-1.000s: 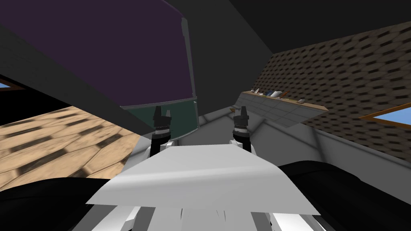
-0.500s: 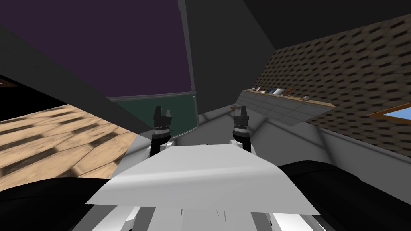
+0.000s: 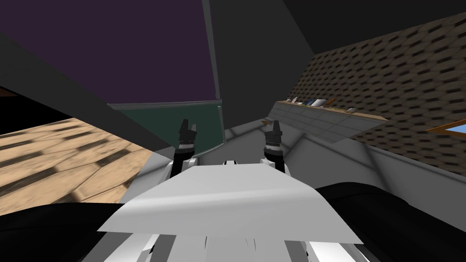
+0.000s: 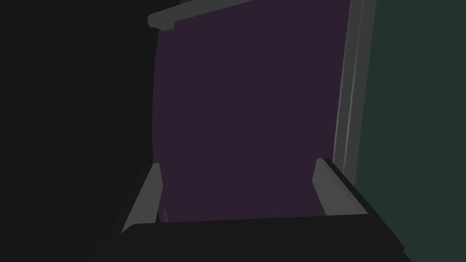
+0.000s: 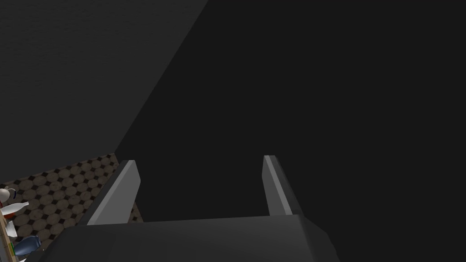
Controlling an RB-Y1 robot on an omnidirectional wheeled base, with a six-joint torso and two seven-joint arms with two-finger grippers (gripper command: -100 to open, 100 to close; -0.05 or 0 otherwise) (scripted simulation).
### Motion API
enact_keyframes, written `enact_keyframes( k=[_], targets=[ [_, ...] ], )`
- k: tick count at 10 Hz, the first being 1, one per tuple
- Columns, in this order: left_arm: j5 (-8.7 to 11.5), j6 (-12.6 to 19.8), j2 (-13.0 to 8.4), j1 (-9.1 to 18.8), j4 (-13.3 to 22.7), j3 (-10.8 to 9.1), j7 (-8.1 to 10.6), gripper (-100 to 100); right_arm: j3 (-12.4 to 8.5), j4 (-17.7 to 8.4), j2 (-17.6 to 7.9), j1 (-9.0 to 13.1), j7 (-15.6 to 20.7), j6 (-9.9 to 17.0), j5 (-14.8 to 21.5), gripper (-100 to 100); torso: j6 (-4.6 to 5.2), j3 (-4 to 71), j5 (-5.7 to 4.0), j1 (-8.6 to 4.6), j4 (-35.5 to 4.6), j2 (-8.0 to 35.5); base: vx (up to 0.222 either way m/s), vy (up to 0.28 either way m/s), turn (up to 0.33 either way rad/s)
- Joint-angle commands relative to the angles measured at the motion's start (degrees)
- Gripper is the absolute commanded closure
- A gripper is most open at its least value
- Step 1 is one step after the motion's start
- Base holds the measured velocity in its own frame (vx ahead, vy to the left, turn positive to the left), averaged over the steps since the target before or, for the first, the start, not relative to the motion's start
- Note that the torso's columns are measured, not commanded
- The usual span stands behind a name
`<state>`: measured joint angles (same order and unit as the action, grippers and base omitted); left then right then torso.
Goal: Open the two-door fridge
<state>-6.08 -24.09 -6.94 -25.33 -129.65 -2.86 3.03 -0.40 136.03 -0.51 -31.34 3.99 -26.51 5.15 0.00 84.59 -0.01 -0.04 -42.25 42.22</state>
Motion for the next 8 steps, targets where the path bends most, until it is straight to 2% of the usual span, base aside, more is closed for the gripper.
enact_keyframes(
  k=[1,3,4,7,8],
  targets=[
    [-0.6,3.8,-1.1,2.5,1.1,0.42,-1.25,-100,0.0,0.0,0.0,0.0,0.0,0.0,0.0,0,0.00,0.0,0.01,0.04,0.0,0.0,0.066,-0.027,0.014],
    [-1.0,6.8,-1.7,5.0,2.2,0.62,-2.23,-100,0.0,0.0,0.0,0.0,0.0,0.0,0.0,0,0.00,0.0,0.02,0.06,0.0,0.1,0.064,-0.033,0.013],
    [-1.0,7.1,-1.7,5.0,2.2,0.62,-2.23,-100,0.0,0.0,0.0,0.0,0.0,0.0,0.0,0,0.00,0.0,0.00,0.01,0.0,0.1,0.052,-0.029,0.004],
    [-1.8,12.0,-2.2,9.1,3.8,0.95,-3.90,-100,0.0,0.0,0.0,0.0,0.0,0.0,0.0,0,0.00,0.0,0.01,0.04,0.0,0.1,0.061,-0.031,0.014],
    [-1.8,12.5,-2.2,9.1,3.8,0.95,-3.90,-100,0.0,0.0,0.0,0.0,0.0,0.0,0.0,0,0.00,0.0,0.01,0.02,0.0,0.0,0.055,-0.022,0.005]
  ],
)
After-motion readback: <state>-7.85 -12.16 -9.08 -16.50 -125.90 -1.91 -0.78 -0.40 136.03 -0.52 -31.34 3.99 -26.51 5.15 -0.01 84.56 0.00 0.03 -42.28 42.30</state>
